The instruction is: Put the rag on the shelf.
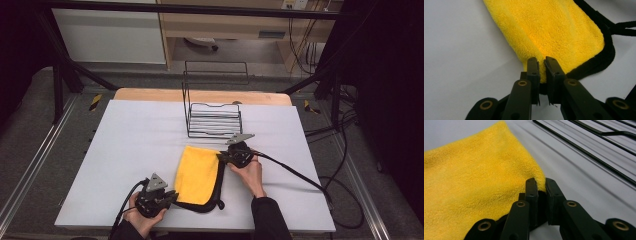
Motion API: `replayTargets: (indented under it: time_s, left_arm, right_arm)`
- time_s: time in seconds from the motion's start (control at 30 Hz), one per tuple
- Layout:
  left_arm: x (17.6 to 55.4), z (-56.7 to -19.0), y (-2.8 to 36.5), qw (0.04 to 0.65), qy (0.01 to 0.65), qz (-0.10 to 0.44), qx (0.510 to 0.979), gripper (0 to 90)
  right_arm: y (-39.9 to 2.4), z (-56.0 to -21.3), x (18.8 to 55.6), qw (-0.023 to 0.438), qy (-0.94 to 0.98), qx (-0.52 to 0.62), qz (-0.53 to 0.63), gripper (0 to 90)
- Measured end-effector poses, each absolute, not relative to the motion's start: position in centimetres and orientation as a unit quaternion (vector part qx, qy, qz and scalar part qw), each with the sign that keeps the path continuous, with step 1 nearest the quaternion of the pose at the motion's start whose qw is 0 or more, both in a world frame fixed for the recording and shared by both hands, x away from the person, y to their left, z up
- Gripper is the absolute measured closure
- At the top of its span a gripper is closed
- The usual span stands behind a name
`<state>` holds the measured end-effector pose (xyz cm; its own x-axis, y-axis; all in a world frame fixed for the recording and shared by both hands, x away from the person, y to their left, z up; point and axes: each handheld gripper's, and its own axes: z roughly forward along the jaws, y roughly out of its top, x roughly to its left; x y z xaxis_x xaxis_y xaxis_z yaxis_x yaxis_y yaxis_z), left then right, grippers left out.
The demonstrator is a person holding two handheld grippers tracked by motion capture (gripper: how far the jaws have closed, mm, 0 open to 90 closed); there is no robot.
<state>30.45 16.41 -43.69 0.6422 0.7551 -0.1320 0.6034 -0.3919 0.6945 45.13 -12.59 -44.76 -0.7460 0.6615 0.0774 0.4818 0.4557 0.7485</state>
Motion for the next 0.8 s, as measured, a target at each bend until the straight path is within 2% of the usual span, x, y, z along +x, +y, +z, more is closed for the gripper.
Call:
replayTargets:
  time_s: [0.13, 0.23, 0.4, 0.47, 0.53, 0.7, 0.8]
  left_arm:
    - [30.6, -43.8, 16.6, 0.373, 0.403, 0.103, 0.83, 80.5]
    - [30.8, -43.6, 17.0, 0.374, 0.393, 0.098, 0.834, 76.4]
    - [31.6, -42.8, 17.7, 0.382, 0.378, 0.105, 0.837, 58.1]
    - [32.2, -42.6, 17.9, 0.385, 0.376, 0.1, 0.837, 47.2]
    - [32.9, -42.6, 18.1, 0.389, 0.37, 0.1, 0.838, 40.8]
    - [35.0, -42.7, 18.0, 0.379, 0.362, 0.091, 0.847, 21.2]
    - [36.2, -42.7, 17.9, 0.386, 0.357, 0.092, 0.846, 16.5]
  right_arm:
    - [-12.6, -44.8, 45.0, 0.118, 0.845, 0.337, 0.398, 80.6]
    - [-12.7, -44.5, 44.7, 0.13, 0.842, 0.339, 0.4, 73.5]
    - [-13.6, -42.9, 43.4, 0.15, 0.823, 0.352, 0.419, 48.5]
    - [-14.2, -42.6, 42.8, 0.146, 0.813, 0.363, 0.431, 39.2]
    - [-14.8, -42.5, 42.2, 0.135, 0.807, 0.373, 0.438, 31.0]
    - [-16.1, -42.9, 40.9, 0.125, 0.807, 0.385, 0.43, 15.0]
    - [-16.8, -43.2, 40.2, 0.111, 0.801, 0.394, 0.437, 11.3]
